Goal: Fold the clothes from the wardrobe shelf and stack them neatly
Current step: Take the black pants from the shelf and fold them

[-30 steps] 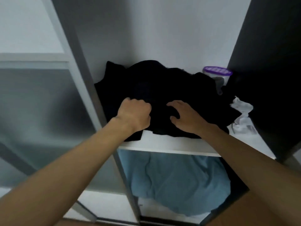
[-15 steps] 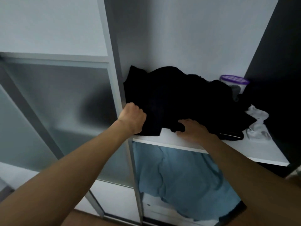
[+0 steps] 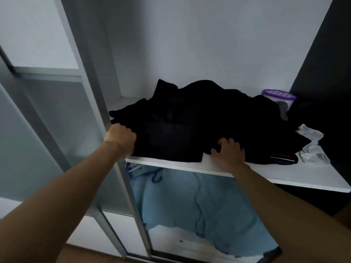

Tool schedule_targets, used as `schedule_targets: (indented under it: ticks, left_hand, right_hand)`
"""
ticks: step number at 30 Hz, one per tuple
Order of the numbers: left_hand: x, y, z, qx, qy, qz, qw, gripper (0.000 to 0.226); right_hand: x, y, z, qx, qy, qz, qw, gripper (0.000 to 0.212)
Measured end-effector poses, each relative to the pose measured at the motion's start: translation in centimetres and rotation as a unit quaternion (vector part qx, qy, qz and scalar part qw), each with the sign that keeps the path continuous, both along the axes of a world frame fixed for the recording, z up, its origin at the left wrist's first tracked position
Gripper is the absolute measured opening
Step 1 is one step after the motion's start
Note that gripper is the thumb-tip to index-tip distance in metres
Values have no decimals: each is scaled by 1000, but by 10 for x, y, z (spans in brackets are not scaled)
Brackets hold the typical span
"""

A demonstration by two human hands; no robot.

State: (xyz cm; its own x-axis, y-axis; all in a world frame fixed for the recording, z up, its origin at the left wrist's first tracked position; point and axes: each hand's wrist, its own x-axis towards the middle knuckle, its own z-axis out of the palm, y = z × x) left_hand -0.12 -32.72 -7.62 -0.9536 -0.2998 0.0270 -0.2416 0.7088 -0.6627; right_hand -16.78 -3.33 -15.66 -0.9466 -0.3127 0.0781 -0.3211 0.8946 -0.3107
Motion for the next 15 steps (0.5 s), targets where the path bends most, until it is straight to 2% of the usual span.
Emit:
schedule_targets:
  ticks: [2,5,8,11,15]
  left_hand:
    - [6,-19,-2,10,13,28,999,27]
    - [18,-45,-7,21,30,50,998,26]
    - [30,-71,-7,27,28,63,997,25]
    - [40,-94,-7,19,18,63,998,26]
    - [45,-116,-9,6,18,55,998,26]
  right_hand:
    - [1,-5,0,-25,11,-25,999,37]
    - [5,-20,5,-127,65,-68,987,26]
    - [14,-57,16,-179,114,-16,977,24]
    - [24,-115,31,-193,118,81,971,35]
    - [26,-194,50,-203,38,202,957,68]
